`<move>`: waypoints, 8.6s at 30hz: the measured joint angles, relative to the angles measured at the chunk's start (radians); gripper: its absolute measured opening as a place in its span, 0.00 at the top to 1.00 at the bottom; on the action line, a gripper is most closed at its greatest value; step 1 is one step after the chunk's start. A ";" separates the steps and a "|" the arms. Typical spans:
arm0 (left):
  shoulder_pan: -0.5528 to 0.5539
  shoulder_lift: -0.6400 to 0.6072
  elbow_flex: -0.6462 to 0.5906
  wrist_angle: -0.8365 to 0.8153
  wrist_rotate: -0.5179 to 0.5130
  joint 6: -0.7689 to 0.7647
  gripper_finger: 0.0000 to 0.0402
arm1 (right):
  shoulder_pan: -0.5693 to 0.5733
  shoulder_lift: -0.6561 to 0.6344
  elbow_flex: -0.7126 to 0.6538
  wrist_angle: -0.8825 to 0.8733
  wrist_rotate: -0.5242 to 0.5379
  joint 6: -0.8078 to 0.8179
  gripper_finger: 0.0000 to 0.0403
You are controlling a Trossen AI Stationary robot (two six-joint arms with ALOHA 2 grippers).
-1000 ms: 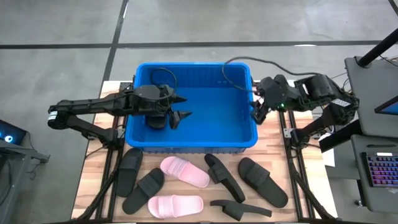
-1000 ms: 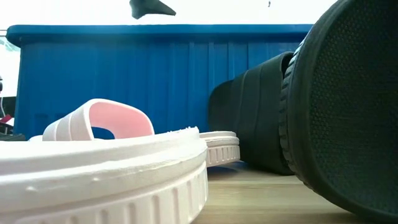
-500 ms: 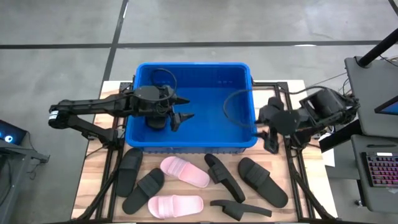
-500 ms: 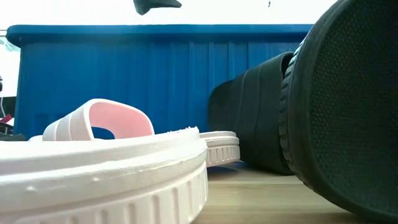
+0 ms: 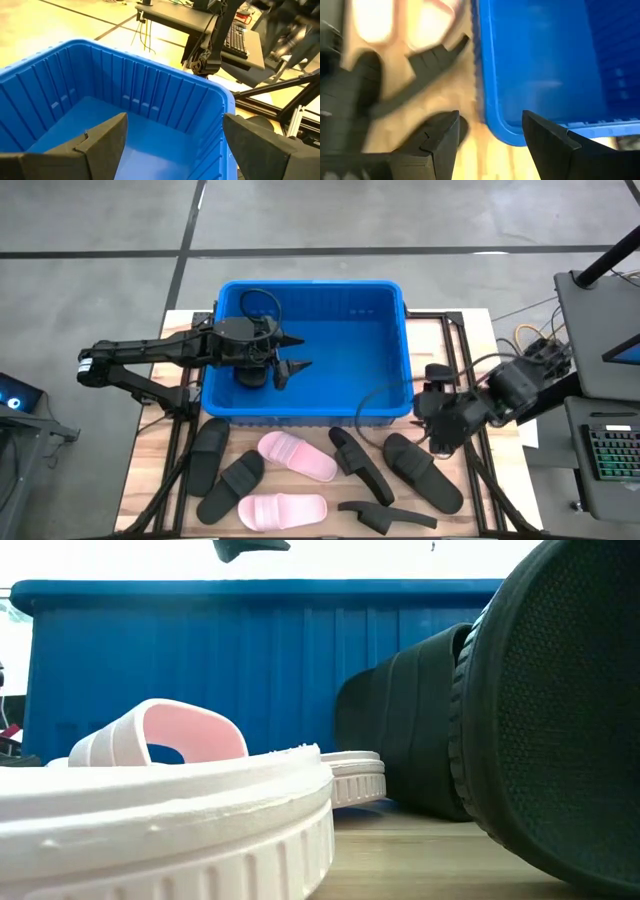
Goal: Pick and place slides into bin
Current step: Stack the black slide on top of the black slide into the blue container
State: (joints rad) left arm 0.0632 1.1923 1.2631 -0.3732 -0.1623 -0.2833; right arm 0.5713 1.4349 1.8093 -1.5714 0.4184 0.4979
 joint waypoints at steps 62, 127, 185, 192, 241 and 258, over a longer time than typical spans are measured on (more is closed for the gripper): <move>0.000 0.000 -0.012 -0.010 -0.002 0.001 0.23 | 0.508 0.018 -0.748 0.407 -0.005 0.337 0.49; 0.000 0.000 -0.012 -0.008 -0.037 -0.001 0.23 | 0.529 0.020 -0.994 0.689 0.116 0.513 0.96; 0.001 0.000 -0.012 -0.002 -0.037 0.003 0.23 | 0.521 -0.371 -0.580 0.390 0.686 0.750 0.97; 0.001 0.000 -0.012 0.009 -0.056 0.010 0.23 | 0.521 -0.426 -0.580 0.502 0.904 0.746 0.97; 0.002 0.000 -0.011 0.080 -0.079 0.011 0.23 | 0.521 -0.492 -0.521 0.628 1.103 0.735 0.97; 0.003 0.000 -0.006 0.310 -0.077 0.054 0.23 | 0.520 -0.462 -0.320 0.741 0.885 -0.068 0.97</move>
State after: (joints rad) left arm 0.0658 1.1927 1.2567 -0.0636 -0.2391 -0.2293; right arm 1.0916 0.9732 1.4888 -0.8301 1.3036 0.4302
